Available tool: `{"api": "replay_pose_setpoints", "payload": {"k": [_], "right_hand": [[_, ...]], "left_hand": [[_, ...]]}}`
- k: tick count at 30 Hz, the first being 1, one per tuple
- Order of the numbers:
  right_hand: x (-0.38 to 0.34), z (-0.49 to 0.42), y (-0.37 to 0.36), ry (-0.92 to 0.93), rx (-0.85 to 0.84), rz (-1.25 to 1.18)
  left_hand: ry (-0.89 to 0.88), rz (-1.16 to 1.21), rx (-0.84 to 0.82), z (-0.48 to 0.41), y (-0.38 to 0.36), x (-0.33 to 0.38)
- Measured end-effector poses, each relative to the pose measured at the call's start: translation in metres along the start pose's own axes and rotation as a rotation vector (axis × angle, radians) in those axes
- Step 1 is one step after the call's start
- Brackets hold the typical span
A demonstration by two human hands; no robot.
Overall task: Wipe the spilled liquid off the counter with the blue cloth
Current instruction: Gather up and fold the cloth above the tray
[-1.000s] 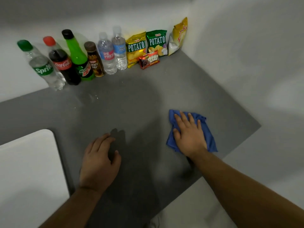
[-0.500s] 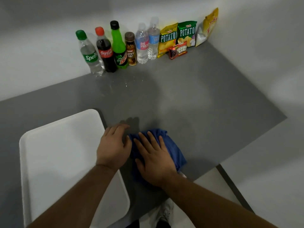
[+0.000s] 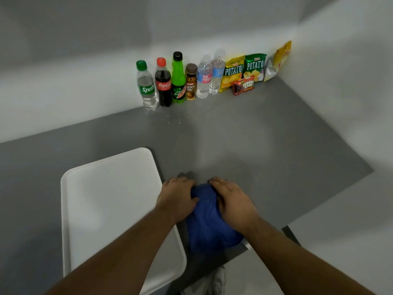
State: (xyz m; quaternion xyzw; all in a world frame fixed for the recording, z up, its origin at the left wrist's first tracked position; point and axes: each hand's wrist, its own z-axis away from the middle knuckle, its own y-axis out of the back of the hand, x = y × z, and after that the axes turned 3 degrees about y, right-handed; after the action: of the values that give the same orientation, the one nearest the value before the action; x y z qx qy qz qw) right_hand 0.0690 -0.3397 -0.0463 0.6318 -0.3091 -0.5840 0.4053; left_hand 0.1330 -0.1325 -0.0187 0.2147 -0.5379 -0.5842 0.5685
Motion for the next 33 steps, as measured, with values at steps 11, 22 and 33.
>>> {"api": "replay_pose_setpoints", "payload": {"k": [11, 22, 33], "right_hand": [[0.011, -0.018, 0.054, -0.111, -0.161, 0.068], [-0.012, -0.001, 0.104, -0.021, -0.036, -0.380], [-0.115, 0.011, 0.110, 0.043, 0.039, -0.703]], "left_hand": [[0.140, 0.271, 0.034, 0.022, 0.019, -0.002], [0.209, 0.844, 0.315, 0.090, 0.049, -0.005], [0.015, 1.184, 0.417, 0.172, 0.102, -0.063]]}}
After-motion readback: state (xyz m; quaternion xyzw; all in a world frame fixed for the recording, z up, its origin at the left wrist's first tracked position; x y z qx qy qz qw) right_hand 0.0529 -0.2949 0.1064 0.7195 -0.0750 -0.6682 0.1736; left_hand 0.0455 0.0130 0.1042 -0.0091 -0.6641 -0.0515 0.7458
